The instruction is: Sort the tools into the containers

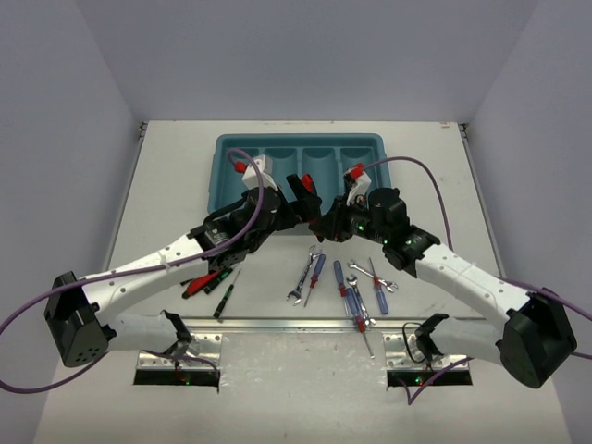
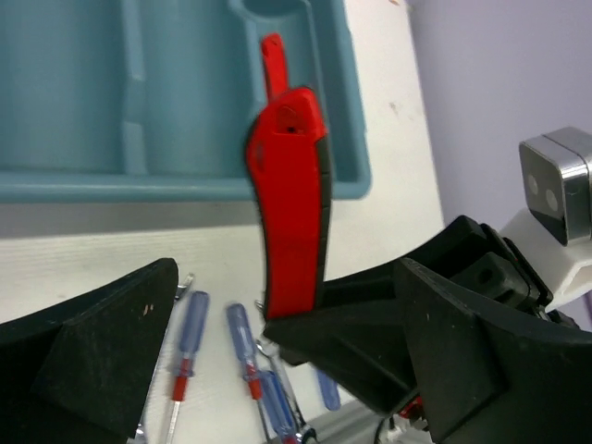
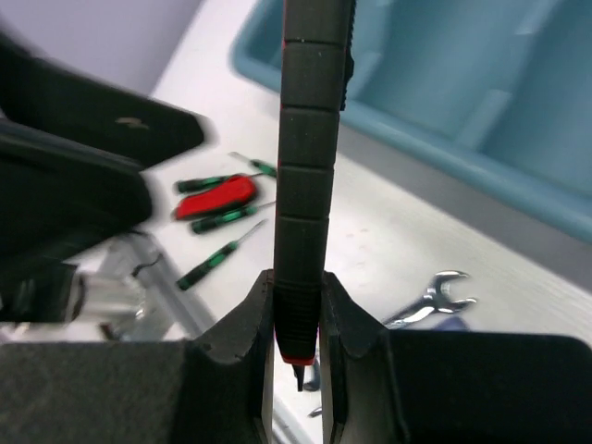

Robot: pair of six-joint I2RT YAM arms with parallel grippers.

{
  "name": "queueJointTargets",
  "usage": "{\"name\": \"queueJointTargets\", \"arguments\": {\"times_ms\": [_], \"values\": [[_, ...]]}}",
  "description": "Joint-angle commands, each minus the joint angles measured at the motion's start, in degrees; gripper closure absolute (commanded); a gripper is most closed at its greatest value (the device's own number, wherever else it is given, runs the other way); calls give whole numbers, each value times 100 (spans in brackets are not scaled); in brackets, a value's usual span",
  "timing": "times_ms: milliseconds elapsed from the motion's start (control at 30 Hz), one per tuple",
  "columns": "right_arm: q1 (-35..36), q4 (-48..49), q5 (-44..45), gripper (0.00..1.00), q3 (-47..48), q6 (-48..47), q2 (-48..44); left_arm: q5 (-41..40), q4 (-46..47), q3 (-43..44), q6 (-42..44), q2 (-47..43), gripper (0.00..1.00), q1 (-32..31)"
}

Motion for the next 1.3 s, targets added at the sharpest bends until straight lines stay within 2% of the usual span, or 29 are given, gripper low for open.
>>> {"name": "queueJointTargets", "arguments": {"times_ms": [0,67,133,233,300,400,433,600,700,800,833,867,967,1200,1267], "values": [[-226,-924,1510,100,760,-552,133,-1265,-1135,895,399,-74,0,-1],[-707,-1524,1774,100,1053,-640,410,-1770,-1920,1270,467,-194,0,94],[-1208,-1931,2066,100,1252,-758,767,-1979,-2153,1339,649,-363,0,200],[-1500,-2342,2514,100,1848,-1128,1287,-2028,-2479,1163,900,-678,0,448],[-1686,-2476,2612,100,2410,-1276,1928,-1823,-2658,1038,918,-828,0,705],[-1843,-2793,2648,100,3055,-1440,2660,-1169,-2653,665,937,-955,0,1511],[-1863,-2929,2623,95,3314,-1459,2919,-1094,-2627,547,944,-989,0,1686],[-1905,-3732,2508,50,4622,-1686,3916,-697,-2674,90,704,-974,0,2360],[-1905,-3759,2565,36,4644,-1677,3711,-632,-2770,-114,462,-823,0,2720],[-1897,-3591,2404,25,4122,-1686,3076,-741,-2965,-169,172,-529,0,2940],[-1896,-3586,2366,24,3957,-1678,2883,-858,-3125,-168,-31,-442,0,2943],[-1912,-3433,2307,22,3589,-1677,2480,-1086,-3533,-96,-604,-250,0,3048],[-1905,-3009,2119,15,2966,-1652,1813,-1167,-4300,-39,-1737,95,0,3150],[-1905,-2765,1810,10,2703,-1678,1496,-961,-5196,-531,-3998,45,0,3208],[-1905,-2722,1710,10,2698,-1691,1504,-844,-5147,-725,-4223,-83,1,3216]]}}
